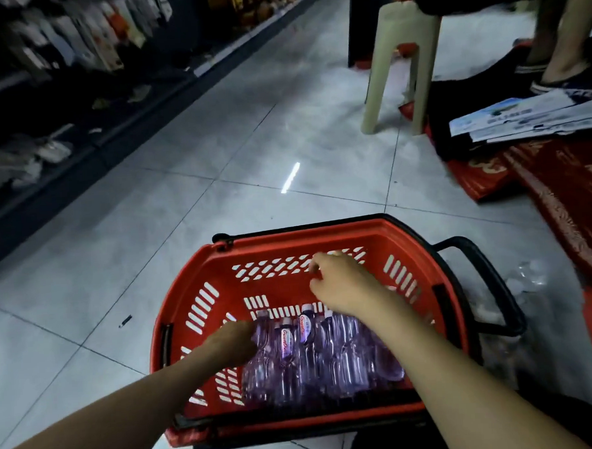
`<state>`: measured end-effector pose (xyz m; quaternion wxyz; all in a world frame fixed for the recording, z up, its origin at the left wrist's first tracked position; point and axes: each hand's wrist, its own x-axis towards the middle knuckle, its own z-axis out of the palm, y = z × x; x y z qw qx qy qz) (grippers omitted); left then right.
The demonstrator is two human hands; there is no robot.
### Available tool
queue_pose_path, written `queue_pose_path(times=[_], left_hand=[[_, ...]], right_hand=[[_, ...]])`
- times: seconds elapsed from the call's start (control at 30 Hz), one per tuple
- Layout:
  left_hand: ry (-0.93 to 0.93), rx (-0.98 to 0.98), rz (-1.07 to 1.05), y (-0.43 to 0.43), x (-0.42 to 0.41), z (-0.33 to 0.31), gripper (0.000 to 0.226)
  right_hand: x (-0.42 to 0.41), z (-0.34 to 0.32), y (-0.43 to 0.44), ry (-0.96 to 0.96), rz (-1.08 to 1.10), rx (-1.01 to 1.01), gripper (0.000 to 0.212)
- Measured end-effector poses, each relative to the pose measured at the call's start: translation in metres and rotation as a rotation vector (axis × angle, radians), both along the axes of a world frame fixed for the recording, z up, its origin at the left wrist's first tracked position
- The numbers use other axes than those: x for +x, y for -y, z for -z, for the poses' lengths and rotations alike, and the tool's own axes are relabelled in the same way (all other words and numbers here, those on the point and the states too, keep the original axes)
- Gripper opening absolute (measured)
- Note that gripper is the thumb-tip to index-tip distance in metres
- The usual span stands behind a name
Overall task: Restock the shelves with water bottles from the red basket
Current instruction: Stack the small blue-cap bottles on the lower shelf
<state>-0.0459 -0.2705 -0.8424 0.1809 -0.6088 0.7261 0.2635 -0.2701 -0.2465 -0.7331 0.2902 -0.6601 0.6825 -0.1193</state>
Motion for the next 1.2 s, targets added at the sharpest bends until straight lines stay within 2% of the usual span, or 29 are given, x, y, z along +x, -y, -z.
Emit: queue_pose_path(times=[0.1, 0.23, 0.37, 0.47, 0.6, 0.73, 0.87, 0.97, 1.03, 1.1, 1.2], left_hand=[[-0.024, 0.098, -0.011, 0.002, 0.012, 0.041, 0.039], [-0.151, 0.122, -0.105, 0.000, 0.004, 0.075, 0.038], [-0.272, 0.120, -0.101, -0.004, -0.010, 0.092, 0.067], [-0.286, 0.082, -0.079, 0.010, -0.011, 0.101, 0.077], [-0.274, 0.035, -0.054, 0.022, -0.022, 0.109, 0.081], [-0.272, 0.163, -0.014, 0.022, -0.028, 0.119, 0.090], [-0.300, 0.156, -0.063, 0.027, -0.032, 0.124, 0.074], [-0.316, 0.118, -0.071, 0.028, -0.034, 0.125, 0.064], [-0.371, 0.107, -0.141, 0.029, -0.036, 0.123, 0.055], [-0.388, 0.095, -0.209, 0.031, -0.036, 0.121, 0.056], [-0.366, 0.059, -0.263, 0.029, -0.036, 0.120, 0.063]], right_hand=[[0.031, 0.055, 0.015, 0.083, -0.021, 0.214, 0.028], [0.053, 0.123, 0.016, 0.128, 0.030, 0.486, 0.036], [0.050, 0.169, 0.006, 0.048, 0.103, 0.610, 0.073], [0.049, 0.189, 0.004, 0.044, 0.170, 0.616, 0.079], [0.042, 0.199, 0.014, 0.130, 0.147, 0.504, 0.067], [0.039, 0.215, 0.031, 0.106, 0.062, 0.507, 0.087], [0.039, 0.224, 0.044, 0.030, 0.016, 0.575, 0.094], [0.038, 0.226, 0.046, -0.008, -0.040, 0.593, 0.092], [0.037, 0.226, 0.045, -0.002, -0.024, 0.531, 0.084], [0.037, 0.224, 0.044, 0.001, -0.054, 0.481, 0.074], [0.042, 0.225, 0.038, -0.015, -0.075, 0.450, 0.073]])
